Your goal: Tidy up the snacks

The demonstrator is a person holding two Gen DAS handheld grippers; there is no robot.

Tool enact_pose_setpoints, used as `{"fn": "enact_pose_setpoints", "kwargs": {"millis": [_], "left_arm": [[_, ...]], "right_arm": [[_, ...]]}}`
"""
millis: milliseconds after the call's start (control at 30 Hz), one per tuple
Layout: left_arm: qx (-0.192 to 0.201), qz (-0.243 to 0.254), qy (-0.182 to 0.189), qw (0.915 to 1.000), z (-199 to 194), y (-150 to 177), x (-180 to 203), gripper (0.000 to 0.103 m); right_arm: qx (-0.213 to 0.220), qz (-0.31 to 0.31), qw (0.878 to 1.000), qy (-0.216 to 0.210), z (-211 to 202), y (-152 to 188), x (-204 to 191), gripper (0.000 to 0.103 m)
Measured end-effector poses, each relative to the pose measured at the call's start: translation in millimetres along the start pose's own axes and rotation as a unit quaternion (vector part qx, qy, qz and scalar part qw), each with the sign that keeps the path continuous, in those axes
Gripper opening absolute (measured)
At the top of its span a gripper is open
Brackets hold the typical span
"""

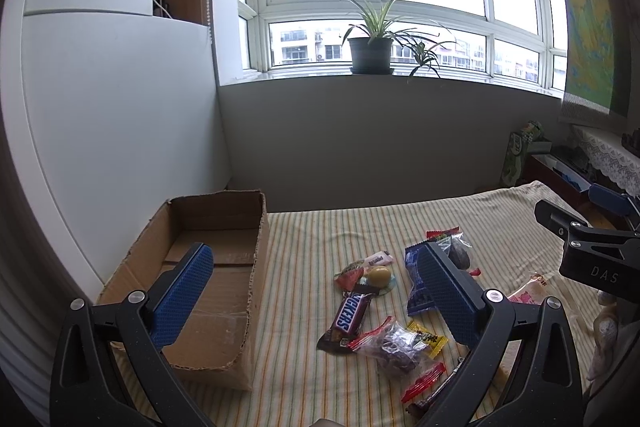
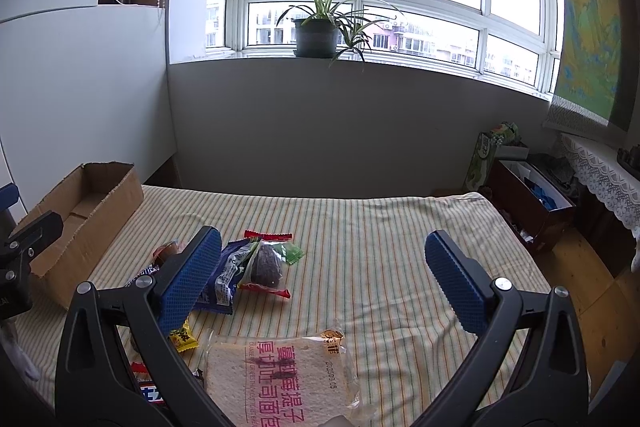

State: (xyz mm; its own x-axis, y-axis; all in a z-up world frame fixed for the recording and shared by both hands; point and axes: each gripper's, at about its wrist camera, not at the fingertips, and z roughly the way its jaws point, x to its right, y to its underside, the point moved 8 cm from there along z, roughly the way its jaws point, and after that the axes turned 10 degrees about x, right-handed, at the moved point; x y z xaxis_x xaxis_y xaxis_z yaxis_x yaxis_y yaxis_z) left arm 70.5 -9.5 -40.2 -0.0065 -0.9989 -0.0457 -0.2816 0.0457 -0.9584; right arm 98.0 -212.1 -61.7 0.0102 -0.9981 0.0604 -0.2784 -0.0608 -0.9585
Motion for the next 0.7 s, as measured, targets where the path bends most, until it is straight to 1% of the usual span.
{"fn": "enact_pose_setpoints", "kwargs": {"millis": [267, 433, 533, 633, 700], "left_arm": [[-0.002, 0.003, 0.004, 1.0000, 0.3, 1.2, 4.7, 0.102], [-0.006, 0.006, 0.007, 0.9999, 2.5, 4.2, 7.5, 0.102], [-0.015, 0.006, 0.018, 0.9997, 4.7, 9.1, 12.4, 0.102], [-0.027, 0.008, 0.025, 0.9993, 9.1, 15.3, 17.0, 0.099], [-0.033, 0.010, 0.028, 0.9990, 11.0, 18.6, 19.8, 0.099]], "right_arm": [[-0.011, 0.003, 1.000, -0.003, 3.5, 6.7, 4.4, 0.103], [-0.015, 0.006, 1.000, -0.012, 3.0, 7.9, 8.3, 0.103], [-0.019, 0.005, 1.000, -0.023, 3.1, 10.0, 11.8, 0.103], [-0.027, 0.007, 0.999, -0.021, 5.1, 14.0, 19.3, 0.103], [-0.036, 0.016, 0.999, -0.030, 6.9, 17.2, 22.5, 0.103]]}}
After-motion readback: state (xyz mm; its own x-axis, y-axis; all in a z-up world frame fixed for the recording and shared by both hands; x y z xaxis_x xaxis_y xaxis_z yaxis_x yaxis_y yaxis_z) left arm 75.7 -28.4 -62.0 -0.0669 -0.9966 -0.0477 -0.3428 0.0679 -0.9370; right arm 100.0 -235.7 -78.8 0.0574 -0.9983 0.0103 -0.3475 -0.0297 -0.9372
